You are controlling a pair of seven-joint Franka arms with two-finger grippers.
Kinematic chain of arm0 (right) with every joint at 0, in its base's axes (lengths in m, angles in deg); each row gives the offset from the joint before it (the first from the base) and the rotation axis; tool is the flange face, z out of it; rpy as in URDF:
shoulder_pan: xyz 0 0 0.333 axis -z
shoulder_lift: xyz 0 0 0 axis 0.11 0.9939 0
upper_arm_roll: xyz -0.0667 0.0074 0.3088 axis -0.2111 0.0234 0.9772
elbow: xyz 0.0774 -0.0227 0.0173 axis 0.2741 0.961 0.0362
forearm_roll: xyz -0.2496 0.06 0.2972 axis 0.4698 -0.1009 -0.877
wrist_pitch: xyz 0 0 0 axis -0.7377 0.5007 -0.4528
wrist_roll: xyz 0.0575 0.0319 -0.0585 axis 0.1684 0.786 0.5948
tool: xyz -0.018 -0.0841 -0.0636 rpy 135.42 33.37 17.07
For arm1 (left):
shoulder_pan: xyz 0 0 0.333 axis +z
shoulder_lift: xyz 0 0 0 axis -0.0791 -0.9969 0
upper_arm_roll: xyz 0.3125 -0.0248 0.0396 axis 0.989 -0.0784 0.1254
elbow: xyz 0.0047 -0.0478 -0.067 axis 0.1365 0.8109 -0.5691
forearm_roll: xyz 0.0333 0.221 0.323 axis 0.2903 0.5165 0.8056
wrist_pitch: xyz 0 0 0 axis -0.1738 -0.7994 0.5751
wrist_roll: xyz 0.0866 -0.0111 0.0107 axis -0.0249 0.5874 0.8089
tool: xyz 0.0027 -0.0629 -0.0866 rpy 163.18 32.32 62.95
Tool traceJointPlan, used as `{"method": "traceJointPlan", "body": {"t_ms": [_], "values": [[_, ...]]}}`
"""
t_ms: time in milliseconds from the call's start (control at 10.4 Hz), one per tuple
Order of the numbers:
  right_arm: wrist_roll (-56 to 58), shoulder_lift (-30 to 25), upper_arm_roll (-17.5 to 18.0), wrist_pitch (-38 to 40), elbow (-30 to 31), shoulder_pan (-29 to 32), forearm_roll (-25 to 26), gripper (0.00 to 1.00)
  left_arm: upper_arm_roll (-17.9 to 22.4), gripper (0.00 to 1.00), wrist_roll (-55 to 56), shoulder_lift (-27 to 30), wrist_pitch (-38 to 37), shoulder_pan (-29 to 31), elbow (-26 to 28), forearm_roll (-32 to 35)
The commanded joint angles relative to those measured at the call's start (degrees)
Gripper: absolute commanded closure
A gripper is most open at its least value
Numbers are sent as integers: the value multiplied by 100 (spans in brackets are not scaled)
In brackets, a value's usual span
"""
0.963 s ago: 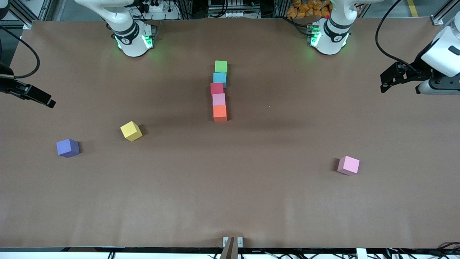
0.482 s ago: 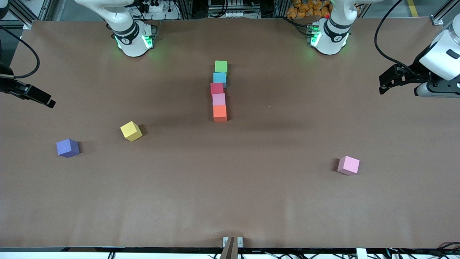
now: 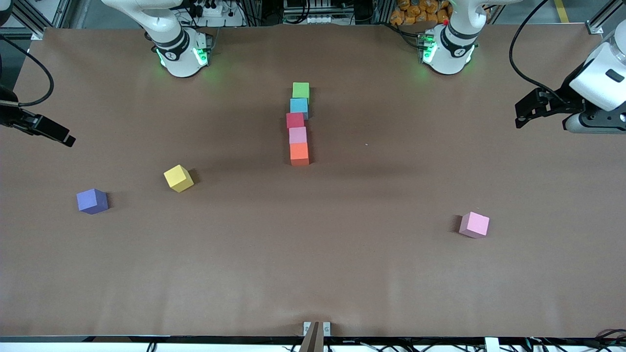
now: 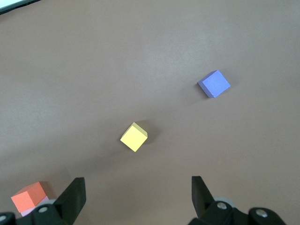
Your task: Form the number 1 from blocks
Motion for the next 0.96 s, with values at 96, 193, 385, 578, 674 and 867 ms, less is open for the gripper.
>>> {"method": "traceJointPlan", "body": {"t_ms": [96, 193, 385, 578, 674, 867], "values": [[-102, 34, 71, 74, -108, -14, 155, 0, -13, 0, -93, 10, -178, 37, -102, -105], [-102, 34, 71, 74, -108, -14, 155, 0, -22, 0, -75, 10, -187, 37, -102, -105], [-102, 34, 71, 82, -108, -67, 155, 0, -57, 0, -127, 10, -187, 45, -111, -105], [-102, 25, 62, 82, -108, -85, 164, 0, -57, 0, -128, -25, -178, 45, -111, -79], [-102, 25, 62, 82, -108, -85, 164, 0, -57, 0, -128, -25, -178, 45, -111, -78], [-102, 25, 62, 82, -108, -85, 155, 0, -57, 0, -136, -25, -170, 72, -120, -61]]}}
